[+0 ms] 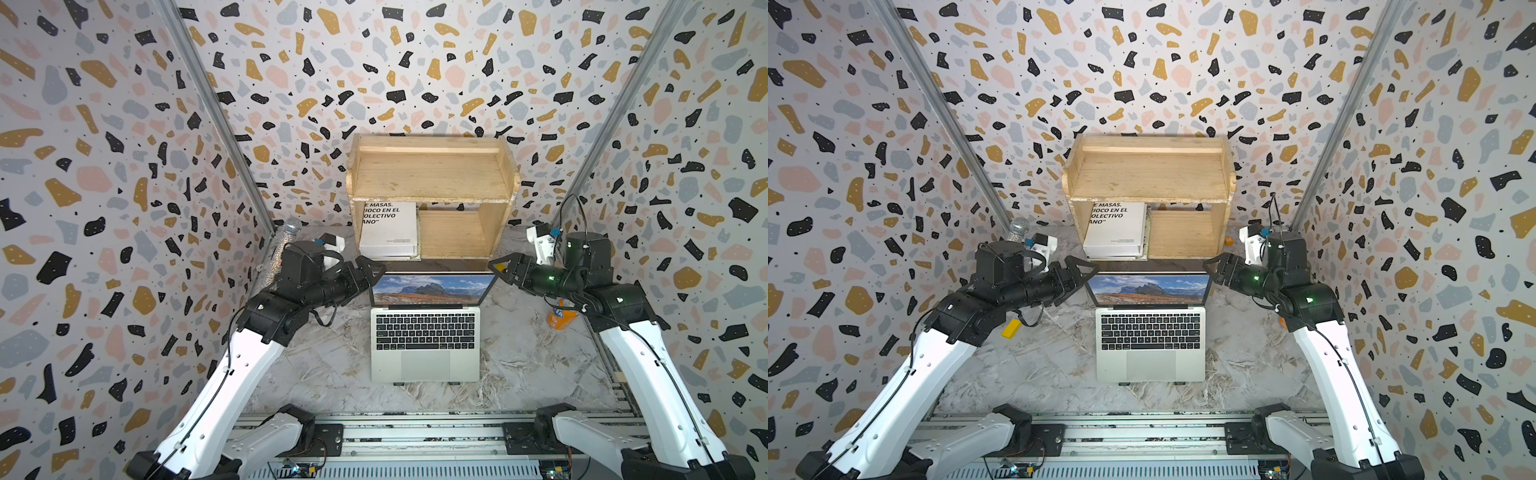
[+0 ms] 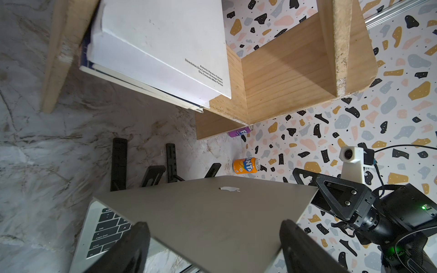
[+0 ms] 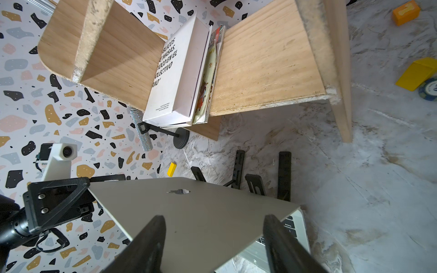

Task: Close the laptop lid and set it aside
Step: Close the lid of the laptop.

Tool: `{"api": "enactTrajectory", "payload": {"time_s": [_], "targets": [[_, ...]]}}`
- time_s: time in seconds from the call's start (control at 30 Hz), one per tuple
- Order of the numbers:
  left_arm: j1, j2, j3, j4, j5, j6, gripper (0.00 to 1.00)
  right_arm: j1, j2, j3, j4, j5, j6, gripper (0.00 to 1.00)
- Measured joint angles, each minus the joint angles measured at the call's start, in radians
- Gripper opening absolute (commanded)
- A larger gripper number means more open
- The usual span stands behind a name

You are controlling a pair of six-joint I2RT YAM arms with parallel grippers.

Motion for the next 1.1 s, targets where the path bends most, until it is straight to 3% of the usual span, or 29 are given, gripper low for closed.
{"api": "enactTrajectory", "payload": {"time_s": [1.1], "targets": [[-0.075, -0.186, -0.149, -0.022, -0.005, -0.001, 0.86, 0.016, -0.198, -0.145, -0.065, -0.006, -0.009, 0.69]]}}
